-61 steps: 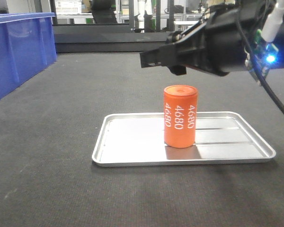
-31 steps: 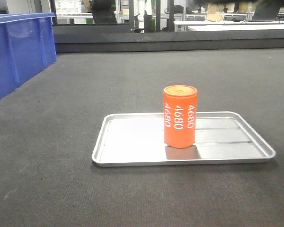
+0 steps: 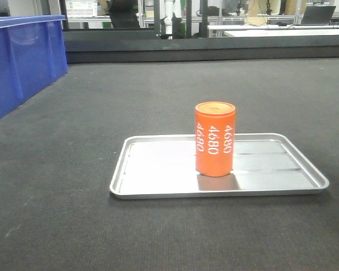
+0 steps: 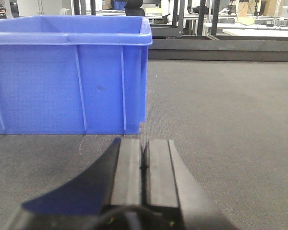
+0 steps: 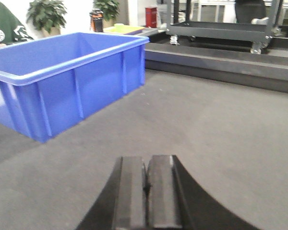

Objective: Grab orange capacitor from left shelf to right conveyor

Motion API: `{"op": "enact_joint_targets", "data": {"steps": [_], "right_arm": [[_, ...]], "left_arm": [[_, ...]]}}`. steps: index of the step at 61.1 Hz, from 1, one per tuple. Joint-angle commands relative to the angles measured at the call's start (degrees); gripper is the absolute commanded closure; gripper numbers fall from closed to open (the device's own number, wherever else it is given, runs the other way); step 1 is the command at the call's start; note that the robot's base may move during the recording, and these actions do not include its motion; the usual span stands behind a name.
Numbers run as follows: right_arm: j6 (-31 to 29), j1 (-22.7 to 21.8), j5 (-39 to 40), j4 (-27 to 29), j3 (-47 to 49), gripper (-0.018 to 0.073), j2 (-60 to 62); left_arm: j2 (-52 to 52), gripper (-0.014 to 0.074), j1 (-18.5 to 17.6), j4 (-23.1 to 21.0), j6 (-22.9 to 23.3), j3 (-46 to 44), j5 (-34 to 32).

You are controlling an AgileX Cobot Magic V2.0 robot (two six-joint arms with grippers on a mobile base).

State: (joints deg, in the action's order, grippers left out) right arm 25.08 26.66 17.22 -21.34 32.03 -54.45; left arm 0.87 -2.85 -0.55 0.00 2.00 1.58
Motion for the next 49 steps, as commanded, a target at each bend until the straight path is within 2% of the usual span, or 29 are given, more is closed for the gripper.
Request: {"op": "enact_joint_targets", "data": {"steps": [1, 9, 18, 33, 41, 49], "right_arm": [[-0.1, -1.1, 1.3, 0.0, 1.7, 0.0503, 1.6], [-0.8, -5.2, -6.8, -0.1, 1.7, 0.0503, 5.4], [-0.9, -12.3, -14.1, -0.8, 1.5, 0.0503, 13.5], [-0.8, -22.3, -14.5, -1.8, -5.6, 0.0503, 28.3], [-0.8, -25.2, -14.5, -1.8, -12.9, 0.0503, 35.7], [-0.8, -25.9, -14.9, -1.8, -20.2, 0.0503, 43.8]], "left_arm": [[0.4, 0.0722, -0.1, -0.2, 0.0, 1.2, -4.9], [0.4, 0.0722, -0.1, -0.2, 0.0, 1.2, -4.9], [0.4, 0.0722, -0.1, -0.2, 0.0, 1.2, -4.9], [0.4, 0.0722, -0.1, -0.2, 0.0, 1.2, -4.9], [0.4, 0.0722, -0.1, -0.2, 0.0, 1.2, -4.9], [0.4, 0.0722, -0.1, -0.2, 0.0, 1.2, -4.9]]}}
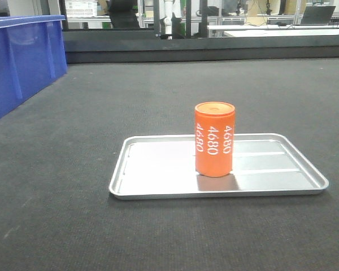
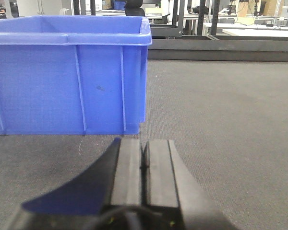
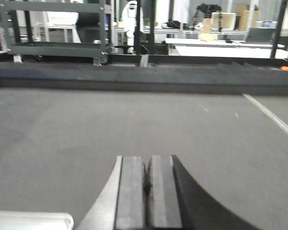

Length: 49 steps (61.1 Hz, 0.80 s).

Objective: Grab orange capacitor from left shelf to right conveyor

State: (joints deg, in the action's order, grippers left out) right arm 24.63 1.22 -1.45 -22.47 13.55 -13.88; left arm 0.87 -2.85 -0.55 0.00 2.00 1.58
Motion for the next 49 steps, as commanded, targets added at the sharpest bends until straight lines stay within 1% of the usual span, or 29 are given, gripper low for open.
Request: {"op": "enact_joint_targets", "data": {"steps": [1, 11, 17, 27, 39, 49], "right_arm": [[-0.4, -0.5, 3.7, -0.7, -2.7, 0.0503, 4.6], [-0.4, -0.5, 1.9, -0.7, -9.6, 0.0503, 16.0], [0.1, -0.6, 4.3, -0.4, -12.1, 0.0503, 15.1], [3.2, -0.6, 6.3, 3.0, -13.1, 0.0503, 15.2], [3.2, -0.6, 6.9, 3.1, -13.1, 0.0503, 15.2], [3.1, -0.6, 9.8, 3.4, -13.1, 0.0503, 15.2]], "left_arm": [[0.4, 0.0722, -0.1, -0.2, 0.0, 1.2, -4.9], [0.4, 0.0722, -0.1, -0.2, 0.0, 1.2, -4.9], [0.4, 0.0722, -0.1, -0.2, 0.0, 1.2, -4.9], [0.4, 0.0722, -0.1, -0.2, 0.0, 1.2, -4.9], [0.4, 0.0722, -0.1, -0.2, 0.0, 1.2, -4.9], [0.4, 0.0722, -0.1, -0.2, 0.0, 1.2, -4.9]]}}
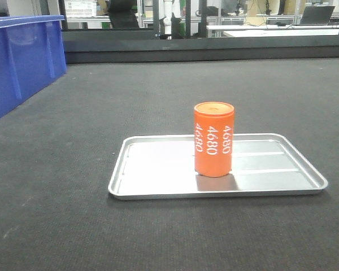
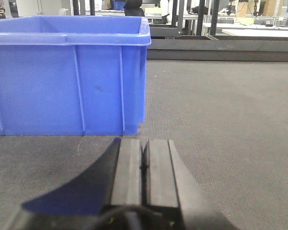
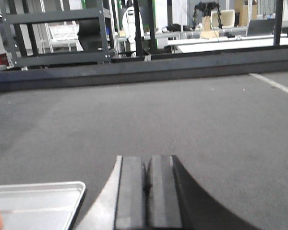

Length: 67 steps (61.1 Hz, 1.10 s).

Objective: Grab orange capacitor from left shelf to right conveyor

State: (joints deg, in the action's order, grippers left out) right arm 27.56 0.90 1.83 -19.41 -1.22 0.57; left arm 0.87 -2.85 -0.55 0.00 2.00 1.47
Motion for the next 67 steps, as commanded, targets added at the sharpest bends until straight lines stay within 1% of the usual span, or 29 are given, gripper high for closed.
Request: {"op": "enact_joint_targets", "data": {"steps": [1, 4, 6, 9, 16, 19, 21, 37, 50, 67], "right_arm": [[-0.1, -0.3, 6.8, 0.8, 1.7, 0.0503, 0.7], [-2.1, -0.3, 6.9, 3.2, 1.7, 0.0503, 0.7], [-4.6, -0.3, 6.9, 5.5, 1.7, 0.0503, 0.7], [-8.7, -0.3, 6.9, 9.0, 1.7, 0.0503, 0.7], [-20.6, -0.3, 6.8, 17.9, 1.7, 0.0503, 0.7], [-24.0, -0.3, 6.7, 20.4, 1.7, 0.0503, 0.7], [-24.9, -0.3, 6.5, 21.1, 1.7, 0.0503, 0.7], [-24.9, -0.4, 5.3, 20.8, 0.6, 0.0503, 0.9], [-24.8, -2.8, 5.7, 20.7, 0.6, 0.0503, 0.9], [-24.7, -3.0, 5.5, 20.8, 0.6, 0.0503, 1.2]], "left_arm": [[0.4, 0.0722, -0.1, -0.2, 0.0, 1.2, -4.7], [0.4, 0.0722, -0.1, -0.2, 0.0, 1.2, -4.7], [0.4, 0.0722, -0.1, -0.2, 0.0, 1.2, -4.7], [0.4, 0.0722, -0.1, -0.2, 0.0, 1.2, -4.7], [0.4, 0.0722, -0.1, -0.2, 0.0, 1.2, -4.7], [0.4, 0.0722, -0.1, -0.2, 0.0, 1.2, -4.7], [0.4, 0.0722, -0.1, -0.2, 0.0, 1.2, -4.7], [0.4, 0.0722, -0.1, -0.2, 0.0, 1.2, -4.7], [0.4, 0.0722, -0.1, -0.2, 0.0, 1.2, -4.7], [0.4, 0.0722, -0.1, -0.2, 0.0, 1.2, -4.7]]}}
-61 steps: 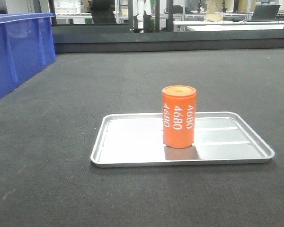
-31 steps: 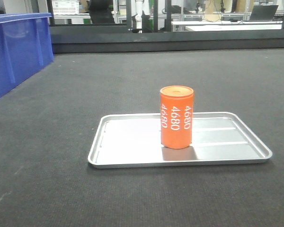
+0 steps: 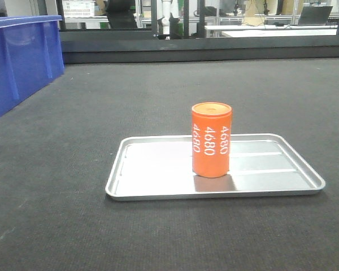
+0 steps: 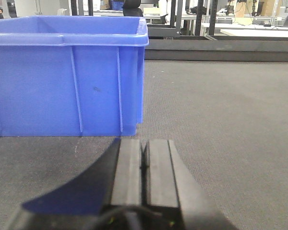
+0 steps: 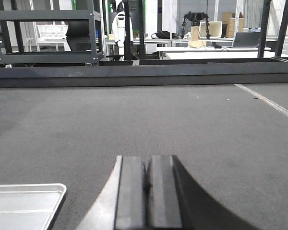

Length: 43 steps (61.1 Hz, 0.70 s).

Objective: Grab orange capacitor from left shelf to right conveyor

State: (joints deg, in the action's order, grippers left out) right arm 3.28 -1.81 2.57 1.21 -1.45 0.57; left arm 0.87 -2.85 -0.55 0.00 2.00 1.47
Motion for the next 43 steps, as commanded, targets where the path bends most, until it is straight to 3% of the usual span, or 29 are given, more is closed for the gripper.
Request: {"op": "enact_joint_targets", "data": {"steps": [1, 43], "right_arm": [[-0.5, -0.3, 4.7, 0.2, 0.9, 0.0503, 1.2], [-0.1, 2.1, 2.3, -0.2, 0.9, 0.0503, 1.2]], "left_arm": [[0.4, 0.0722, -0.1, -0.2, 0.0, 1.2, -4.7], [0.4, 0.0722, -0.1, -0.2, 0.0, 1.2, -4.7]]}}
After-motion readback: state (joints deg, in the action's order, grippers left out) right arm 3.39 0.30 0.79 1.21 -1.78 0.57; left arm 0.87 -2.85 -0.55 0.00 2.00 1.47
